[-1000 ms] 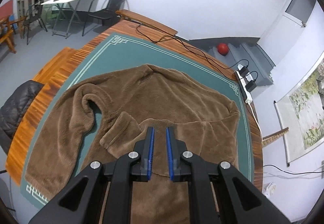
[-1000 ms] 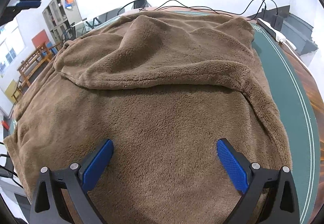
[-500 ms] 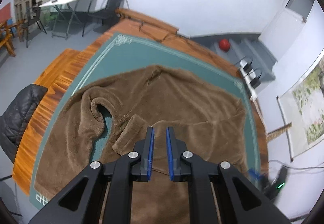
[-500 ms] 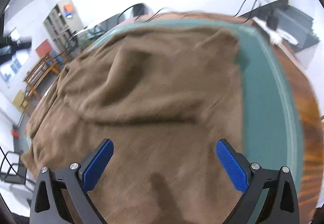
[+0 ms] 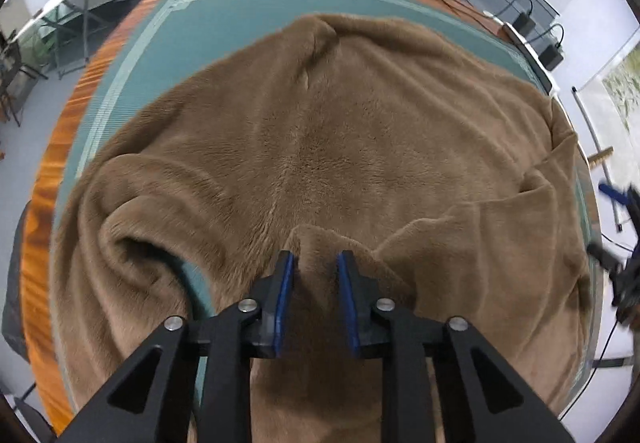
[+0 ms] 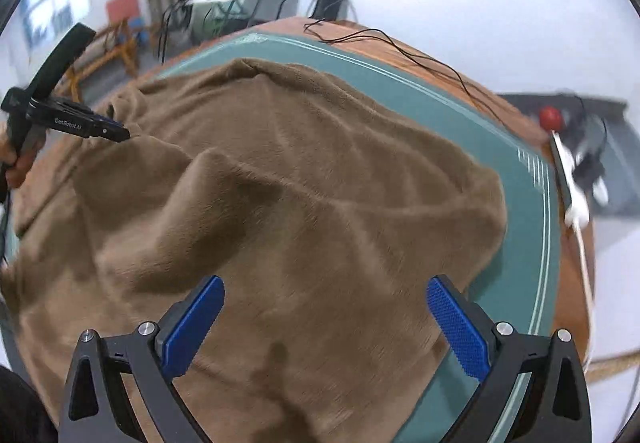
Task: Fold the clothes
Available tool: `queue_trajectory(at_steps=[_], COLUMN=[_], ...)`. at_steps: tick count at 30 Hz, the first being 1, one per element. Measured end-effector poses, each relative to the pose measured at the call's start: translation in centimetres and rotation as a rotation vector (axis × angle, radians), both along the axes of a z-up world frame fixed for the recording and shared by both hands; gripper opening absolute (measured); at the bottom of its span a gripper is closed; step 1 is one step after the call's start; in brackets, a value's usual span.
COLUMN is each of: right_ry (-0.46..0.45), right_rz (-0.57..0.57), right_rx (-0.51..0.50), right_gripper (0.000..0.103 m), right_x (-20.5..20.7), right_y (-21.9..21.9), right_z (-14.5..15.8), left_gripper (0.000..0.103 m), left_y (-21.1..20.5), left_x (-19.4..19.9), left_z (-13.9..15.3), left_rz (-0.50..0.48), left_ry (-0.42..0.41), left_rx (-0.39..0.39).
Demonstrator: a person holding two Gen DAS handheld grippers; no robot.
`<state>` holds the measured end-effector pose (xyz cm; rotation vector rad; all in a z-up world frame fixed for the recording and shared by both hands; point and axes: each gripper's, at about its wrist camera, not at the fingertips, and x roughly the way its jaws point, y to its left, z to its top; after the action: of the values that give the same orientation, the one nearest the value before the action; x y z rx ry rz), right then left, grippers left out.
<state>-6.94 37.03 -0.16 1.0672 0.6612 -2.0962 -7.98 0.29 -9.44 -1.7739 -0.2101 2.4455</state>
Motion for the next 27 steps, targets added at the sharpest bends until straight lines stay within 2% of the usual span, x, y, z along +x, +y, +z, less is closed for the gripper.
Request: queue_trajectory(at_steps=[1,3,6,7,8,12,16,18,20,22,23,24,25,26,27], right_ry=[0.006,0.021,0.081,0.073,0.034,-0.153,-0.260,-0.302,-0.320,-0.324,-0.327,-0.325,-0.313,-0.300,-0.274], right_rz=[0.019,0.080,0.204,0.240,0.275,0.330,0.386,0.364,0.348,0.335,0.320,0.308,0.291,0.273,0.256], right_rx=[0.014,0.076,0.241,0.276,0.301,0.296,0.350,0.321,0.296,0.287,0.280,0.276,0.275,0.274,0.282], right_gripper=[0.103,0.103,0.103,0.103,0.103,0.103,0.103,0.103,0.100,0.092,0.081,0.065,0.055,0.036,0.030], right_x=[-0.5,-1.9,-3.5,-4.0,-4.9,-7.5,-8.2,-8.7,-9.1,-9.2,-9.3,-9.3,-9.4,-9.4,-9.3], right_y=[-0.4,-1.4,-3.3,-3.6,-3.9,-4.2,-4.3,-3.7,-2.9,-2.3,-1.8,-1.4,-0.8,-0.3,0.3], right_z=[0.0,-0.6,-2.4,-3.0,-3.6,-4.8,-7.0,-7.5,-7.4,-7.2,-6.8,-6.5,-6.0,-5.4,-5.0], left_gripper=[0.031,0.041,0.049,0.051,0.052,0.055,0.055,0.054,0.031,0.027,0.025,0.024,0.023,0.023,0.022], left_y=[0.0,0.1,-0.1,-0.2,-0.3,-0.4,-0.2,0.5,0.6,1.0,1.1,1.2,1.3,1.5,1.5], left_x=[-0.3,-0.6,-1.1,-1.1,-1.0,-1.2,-1.2,-2.0,-2.0,-1.9,-2.0,-2.2,-2.2,-2.1,-2.0], left_z=[-0.4,-0.6,-1.3,-1.5,-1.7,-1.6,-1.5,-1.7,-1.5,-0.8,-0.4,0.0,0.5,1.3,2.4], left_rz=[-0.014,-0.035,-0.053,-0.055,-0.058,-0.074,-0.082,-0.091,-0.073,-0.057,-0.050,-0.042,-0.035,-0.027,-0.018], left_ry=[-0.002,0.000,-0.013,-0.015,-0.016,-0.009,-0.009,-0.014,-0.022,-0.027,-0.022,-0.017,-0.007,0.010,0.036], left_rx=[0.012,0.017,0.040,0.056,0.074,0.096,0.087,0.085,0.089,0.090,0.090,0.091,0.096,0.109,0.124])
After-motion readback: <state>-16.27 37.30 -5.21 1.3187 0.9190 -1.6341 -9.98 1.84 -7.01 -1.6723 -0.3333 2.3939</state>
